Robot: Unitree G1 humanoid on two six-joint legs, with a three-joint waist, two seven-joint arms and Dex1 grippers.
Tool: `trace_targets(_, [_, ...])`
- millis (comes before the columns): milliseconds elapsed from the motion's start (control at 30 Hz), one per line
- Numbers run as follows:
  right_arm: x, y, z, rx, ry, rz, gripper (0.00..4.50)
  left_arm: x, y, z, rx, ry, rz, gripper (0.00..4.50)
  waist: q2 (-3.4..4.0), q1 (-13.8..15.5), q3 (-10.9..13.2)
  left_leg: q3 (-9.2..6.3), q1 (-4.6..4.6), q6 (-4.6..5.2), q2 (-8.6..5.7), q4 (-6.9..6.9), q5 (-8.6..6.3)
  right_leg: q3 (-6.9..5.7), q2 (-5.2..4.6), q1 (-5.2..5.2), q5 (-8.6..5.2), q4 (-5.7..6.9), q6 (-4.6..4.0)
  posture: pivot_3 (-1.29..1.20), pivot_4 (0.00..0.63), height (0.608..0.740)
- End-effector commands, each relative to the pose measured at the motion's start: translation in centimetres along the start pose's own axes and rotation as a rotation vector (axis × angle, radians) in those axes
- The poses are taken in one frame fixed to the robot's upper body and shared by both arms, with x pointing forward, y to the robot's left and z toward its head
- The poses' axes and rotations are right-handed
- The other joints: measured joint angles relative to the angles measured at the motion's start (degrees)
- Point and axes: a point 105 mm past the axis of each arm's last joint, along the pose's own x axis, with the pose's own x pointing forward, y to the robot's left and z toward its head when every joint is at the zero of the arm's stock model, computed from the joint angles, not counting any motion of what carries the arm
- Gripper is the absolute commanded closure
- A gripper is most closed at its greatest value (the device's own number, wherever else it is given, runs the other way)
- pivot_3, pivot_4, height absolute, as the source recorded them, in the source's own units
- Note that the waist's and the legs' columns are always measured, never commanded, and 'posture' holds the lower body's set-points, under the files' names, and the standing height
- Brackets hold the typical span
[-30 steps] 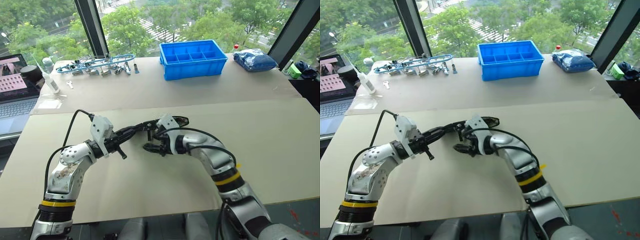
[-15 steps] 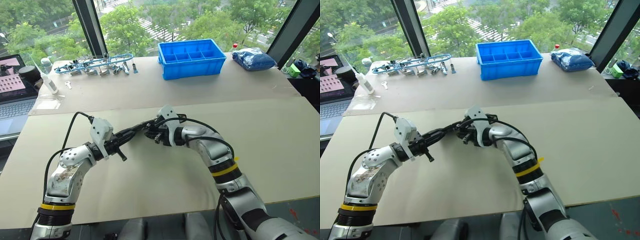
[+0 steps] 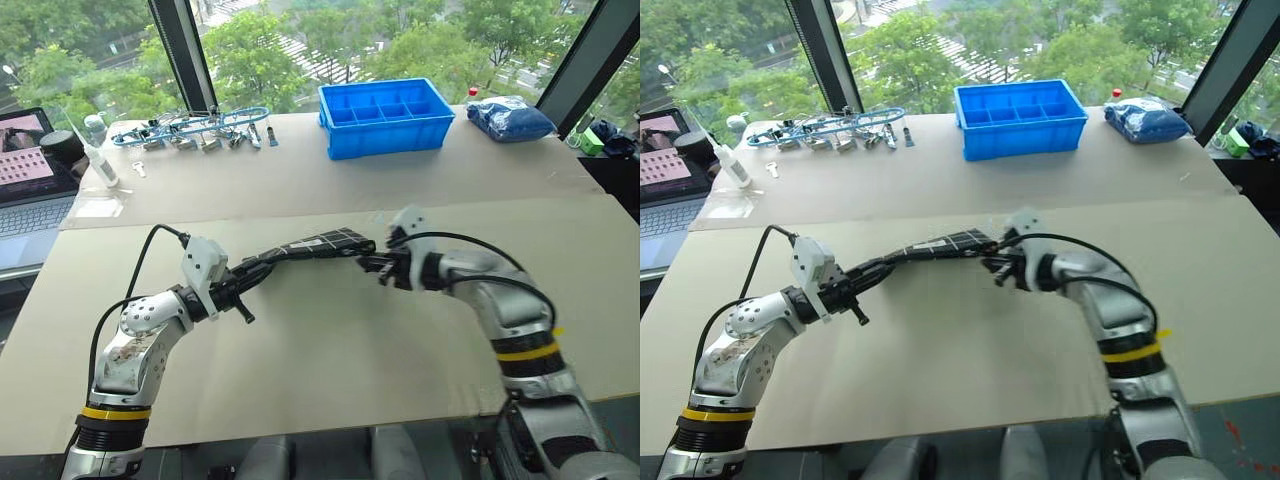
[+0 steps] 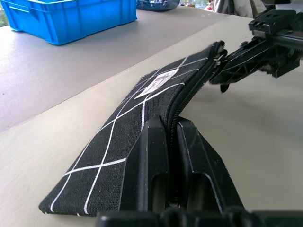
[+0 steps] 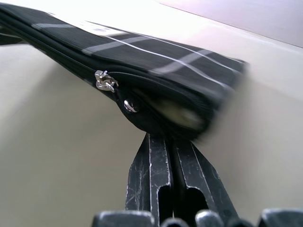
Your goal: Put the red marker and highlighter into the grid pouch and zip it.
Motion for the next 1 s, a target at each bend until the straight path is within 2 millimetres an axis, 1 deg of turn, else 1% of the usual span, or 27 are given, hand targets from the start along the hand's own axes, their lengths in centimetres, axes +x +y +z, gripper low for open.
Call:
trace_targets(33, [-3.0, -3.7, 0.2, -0.013, -0.031, -0.148, 4.48, -0.2, 0.4, 1.5, 0.037, -0.046, 0.006, 4.50, 0.00, -0.2, 0.0, 0.02, 0.00, 0.04, 0.00, 0.00, -0.02, 0.01, 0.00, 0.01, 0.00, 0.00, 0.00, 0.00, 0.150, 0.740])
trace_targets(100, [-3.8, -4.3, -0.1, -0.003, -0.026, -0.164, 4.48, -0.2, 0.5, 1.5, 0.038, -0.046, 0.003, 4.50, -0.01, -0.3, 0.0, 0.09, 0.02, 0.05, 0.03, 0.00, -0.03, 0.04, 0.01, 0.01, 0.00, 0.00, 0.00, 0.00, 0.150, 0.740])
trace_targets(200, [-4.0, -3.9, -0.4, 0.005, -0.030, -0.145, 4.48, -0.1, 0.5, 1.5, 0.039, -0.046, -0.004, 4.50, -0.01, -0.2, 0.0, 0.09, 0.02, 0.05, 0.03, 0.00, -0.03, 0.04, 0.00, 0.01, 0.00, 0.00, 0.00, 0.00, 0.150, 0.740])
trace_targets(267, [-3.7, -2.9, -0.6, 0.003, -0.044, -0.100, 3.84, -0.1, 0.6, 1.6, 0.039, -0.049, -0.012, 4.50, -0.02, -0.1, 0.0, 0.10, 0.00, 0.04, 0.01, 0.02, -0.02, 0.04, -0.02, 0.02, 0.00, -0.01, 0.00, 0.00, 0.150, 0.740])
trace_targets(300, [-3.5, -2.2, -0.5, 0.018, -0.062, -0.067, 3.66, 0.0, 0.6, 1.6, 0.038, -0.050, -0.017, 4.50, -0.02, 0.0, 0.0, 0.10, 0.00, 0.04, 0.00, 0.03, -0.02, 0.04, -0.03, 0.02, 0.00, -0.01, 0.00, 0.00, 0.150, 0.740])
trace_targets(333, [-3.5, -1.8, -0.4, 0.029, -0.074, -0.045, 3.34, 0.0, 0.6, 1.7, 0.036, -0.052, -0.023, 4.50, -0.02, 0.1, 0.0, 0.10, 0.00, 0.04, 0.00, 0.03, -0.02, 0.04, -0.03, 0.02, 0.00, -0.02, 0.00, 0.00, 0.150, 0.740])
trace_targets(367, [-3.4, -1.4, -0.3, 0.036, -0.084, -0.030, 3.05, 0.1, 0.5, 1.6, 0.034, -0.051, -0.031, 4.50, -0.02, 0.1, 0.0, 0.10, 0.00, 0.05, 0.00, 0.03, -0.03, 0.04, -0.03, 0.02, 0.00, -0.02, 0.00, 0.00, 0.150, 0.740])
trace_targets(433, [-3.7, -1.2, -0.4, 0.059, -0.104, -0.023, 2.29, 0.2, 0.4, 1.6, 0.034, -0.049, -0.045, 4.50, -0.02, 0.1, 0.0, 0.10, 0.01, 0.05, 0.00, 0.04, -0.03, 0.04, -0.03, 0.02, 0.00, -0.01, 0.00, 0.00, 0.150, 0.740])
trace_targets(467, [-4.3, -1.0, -0.5, 0.076, -0.124, 0.002, 1.94, 0.3, 0.3, 1.6, 0.037, -0.048, -0.053, 4.50, -0.02, 0.1, 0.0, 0.10, 0.01, 0.05, 0.00, 0.04, -0.03, 0.05, -0.02, 0.03, 0.00, -0.01, 0.00, 0.00, 0.150, 0.740])
trace_targets(500, [-4.8, -0.8, -0.5, 0.087, -0.138, 0.020, 1.68, 0.4, 0.3, 1.6, 0.040, -0.048, -0.058, 4.50, -0.02, 0.1, 0.0, 0.10, 0.02, 0.05, 0.01, 0.03, -0.03, 0.04, -0.02, 0.03, 0.00, 0.00, 0.00, 0.00, 0.150, 0.740])
trace_targets(533, [-5.4, -0.8, -0.5, 0.108, -0.153, 0.035, 1.30, 0.5, 0.2, 1.7, 0.040, -0.050, -0.062, 4.50, -0.02, 0.3, 0.0, 0.10, 0.01, 0.05, 0.01, 0.03, -0.03, 0.04, -0.01, 0.03, 0.00, -0.01, 0.00, 0.00, 0.150, 0.740])
trace_targets(633, [-7.6, -1.2, 0.0, 0.180, -0.182, 0.075, 0.27, 0.7, 0.1, 1.8, 0.040, -0.058, -0.067, 4.50, -0.02, 0.6, 0.0, 0.10, 0.00, 0.06, -0.03, 0.06, -0.03, 0.04, -0.05, 0.07, 0.00, -0.05, 0.00, 0.00, 0.150, 0.740])
trace_targets(667, [-8.4, -1.2, 0.4, 0.182, -0.196, 0.092, 0.27, 0.7, 0.1, 1.8, 0.040, -0.060, -0.068, 4.50, -0.02, 0.8, 0.0, 0.12, 0.01, 0.07, -0.03, 0.09, -0.04, 0.04, -0.06, 0.10, 0.00, -0.06, 0.00, 0.00, 0.150, 0.740])
trace_targets(767, [-11.2, -2.5, 1.5, 0.137, -0.207, 0.060, 0.27, 1.0, -0.3, 1.7, 0.038, -0.071, -0.081, 4.50, -0.02, 1.3, 0.0, 0.13, 0.05, 0.35, -0.01, 0.09, -0.19, 0.03, -0.04, 0.13, 0.00, -0.06, 0.00, 0.00, 0.150, 0.740])
trace_targets(833, [-12.2, -2.7, 1.6, 0.118, -0.203, 0.054, 0.27, 1.2, -0.5, 1.8, 0.037, -0.080, -0.092, 4.50, -0.02, 1.4, 0.0, 0.13, 0.07, 0.36, -0.01, 0.09, -0.20, 0.03, -0.03, 0.16, 0.00, -0.06, 0.00, 0.00, 0.150, 0.740])
trace_targets(933, [-13.4, -2.7, 1.8, 0.102, -0.214, 0.051, 0.27, 1.8, -1.1, 2.0, 0.034, -0.096, -0.109, 4.50, -0.03, 1.4, 0.0, 0.13, 0.21, 0.39, 0.04, 0.07, -0.22, -0.04, 0.00, 0.50, 0.00, -0.19, 0.01, 0.00, 0.150, 0.740])
trace_targets(1000, [-13.9, -3.3, 1.4, 0.092, -0.205, 0.004, 0.27, 2.2, -1.7, 1.9, 0.041, -0.090, -0.133, 4.50, -0.03, 1.5, 0.0, 0.11, 0.34, 0.45, 0.06, 0.08, -0.25, -0.06, 0.01, 0.75, 0.00, -0.30, 0.02, 0.00, 0.150, 0.740])
